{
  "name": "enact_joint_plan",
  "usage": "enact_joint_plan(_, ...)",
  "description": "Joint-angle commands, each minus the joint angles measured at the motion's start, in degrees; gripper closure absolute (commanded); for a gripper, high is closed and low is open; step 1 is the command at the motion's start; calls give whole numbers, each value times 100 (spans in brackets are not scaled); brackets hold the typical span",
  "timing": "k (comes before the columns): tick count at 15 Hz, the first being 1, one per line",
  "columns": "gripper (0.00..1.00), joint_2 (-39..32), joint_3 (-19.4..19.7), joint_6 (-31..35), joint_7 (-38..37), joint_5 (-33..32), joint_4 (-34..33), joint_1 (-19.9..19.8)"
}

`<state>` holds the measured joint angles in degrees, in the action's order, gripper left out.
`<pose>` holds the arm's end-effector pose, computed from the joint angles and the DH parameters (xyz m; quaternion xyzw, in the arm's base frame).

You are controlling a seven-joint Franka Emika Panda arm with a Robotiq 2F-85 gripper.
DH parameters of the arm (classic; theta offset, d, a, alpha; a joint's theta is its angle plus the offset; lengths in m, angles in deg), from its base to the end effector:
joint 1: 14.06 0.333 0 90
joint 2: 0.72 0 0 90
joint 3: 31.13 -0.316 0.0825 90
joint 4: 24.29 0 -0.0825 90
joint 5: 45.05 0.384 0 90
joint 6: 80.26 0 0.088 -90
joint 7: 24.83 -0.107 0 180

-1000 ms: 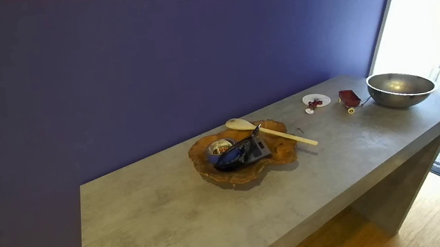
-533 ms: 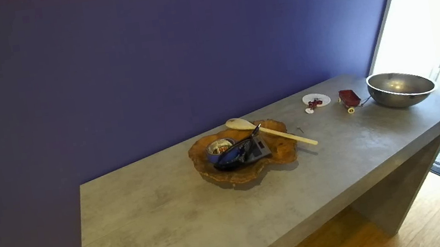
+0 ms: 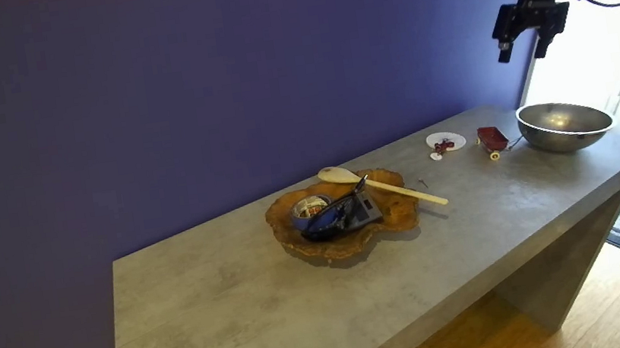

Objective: Move the toy cart, then put a pin in it

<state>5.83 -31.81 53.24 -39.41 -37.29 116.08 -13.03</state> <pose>0.4673 0.0162 0.3426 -0.9862 0.1583 0.0096 0.0474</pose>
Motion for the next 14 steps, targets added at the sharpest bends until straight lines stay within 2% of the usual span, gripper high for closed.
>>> enact_joint_plan(1, 0, -507, -102, 970, -268, 182, 289, 37)
enact_joint_plan(4, 0, -1053, -176, 1670, -474, 73, 399, 124)
enact_joint_plan(5, 0, -779, -110, 1262, -283, 54, 342, 73)
enact_joint_plan(9, 0, -925, -111, 1346, -294, 51, 319, 86)
enact_joint_plan(14, 0, -1432, -76, 1460, -1953, -1032, 17, 290)
